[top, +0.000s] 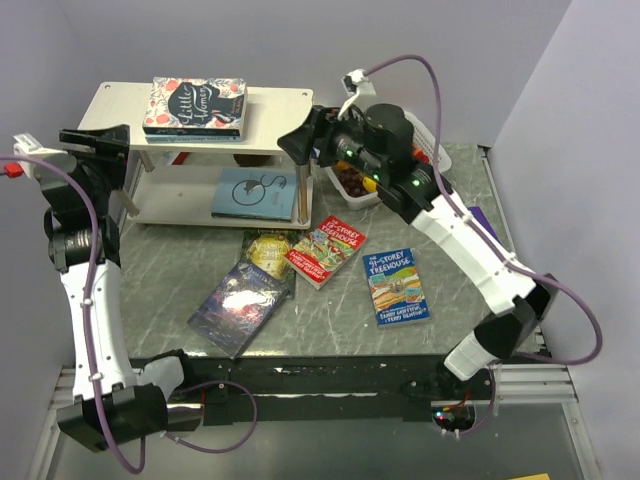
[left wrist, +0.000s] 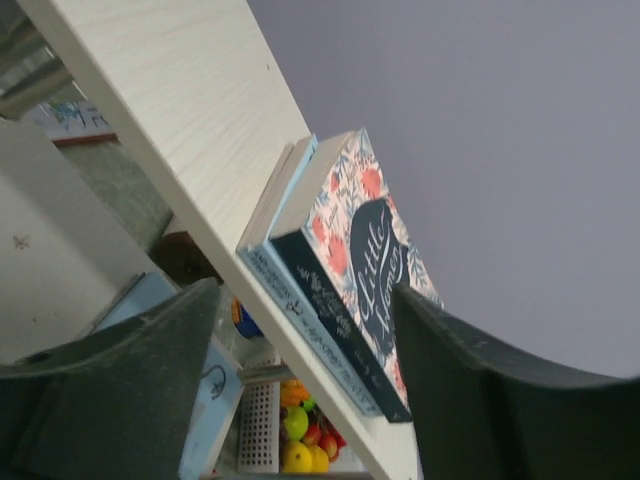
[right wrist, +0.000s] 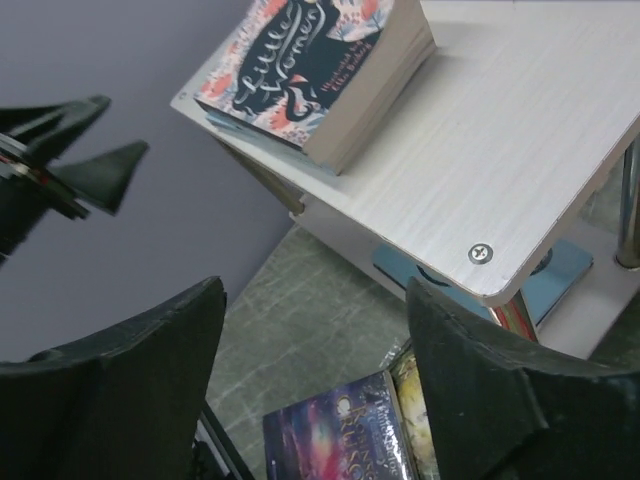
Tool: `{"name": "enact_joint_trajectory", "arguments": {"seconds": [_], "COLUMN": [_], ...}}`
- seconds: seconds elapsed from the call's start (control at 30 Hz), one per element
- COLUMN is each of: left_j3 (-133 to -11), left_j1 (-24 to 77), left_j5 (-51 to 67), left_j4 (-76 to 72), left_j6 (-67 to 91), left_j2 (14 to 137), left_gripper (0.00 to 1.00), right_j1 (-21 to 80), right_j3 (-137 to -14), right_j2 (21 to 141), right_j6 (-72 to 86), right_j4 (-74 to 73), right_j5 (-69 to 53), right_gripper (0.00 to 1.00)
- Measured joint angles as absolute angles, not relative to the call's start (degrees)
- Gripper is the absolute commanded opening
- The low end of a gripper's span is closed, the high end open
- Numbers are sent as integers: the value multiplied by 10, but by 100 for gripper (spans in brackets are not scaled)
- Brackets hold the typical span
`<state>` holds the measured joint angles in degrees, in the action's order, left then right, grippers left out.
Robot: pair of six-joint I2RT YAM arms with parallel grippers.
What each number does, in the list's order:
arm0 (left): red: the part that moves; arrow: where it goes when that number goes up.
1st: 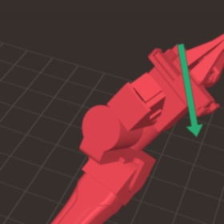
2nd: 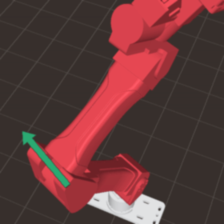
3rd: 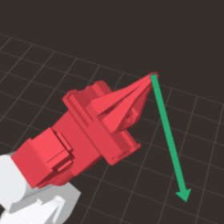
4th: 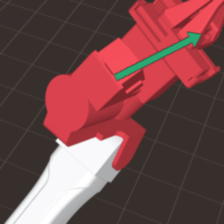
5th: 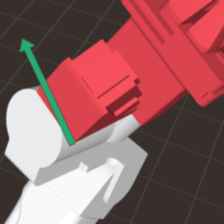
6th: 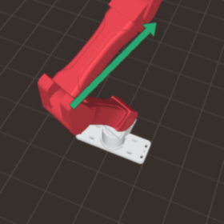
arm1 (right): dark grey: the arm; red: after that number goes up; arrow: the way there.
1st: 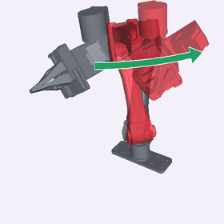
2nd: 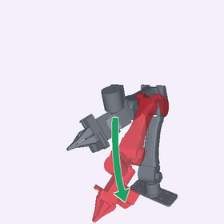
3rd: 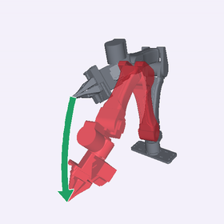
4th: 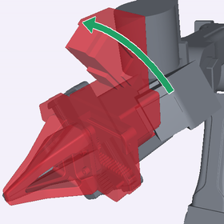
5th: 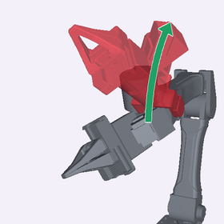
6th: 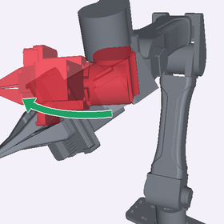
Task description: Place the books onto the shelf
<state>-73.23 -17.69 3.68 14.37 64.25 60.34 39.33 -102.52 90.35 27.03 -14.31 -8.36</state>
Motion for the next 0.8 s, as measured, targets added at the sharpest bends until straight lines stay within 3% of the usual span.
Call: {"name": "enact_joint_trajectory", "arguments": {"seconds": [0.13,0.33,0.47,0.6,0.8], "left_j3": [-704,-694,-694,-690,-580], "left_j1": [-177,-177,-164,-97,77], "left_j5": [70,135,162,156,133], "left_j4": [126,75,58,71,73], "left_j6": [649,668,658,617,575], "left_j2": [589,600,593,554,423], "left_gripper": [83,77,78,78,76], "right_j1": [391,390,390,390,387], "right_j3": [-989,-959,-852,-735,-577], "right_j2": [875,871,823,739,595], "right_j6": [274,281,289,297,302], "right_j4": [-111,-79,-50,-47,-54], "right_j5": [-87,-96,-74,-30,43], "right_gripper": [81,79,79,79,81]}}
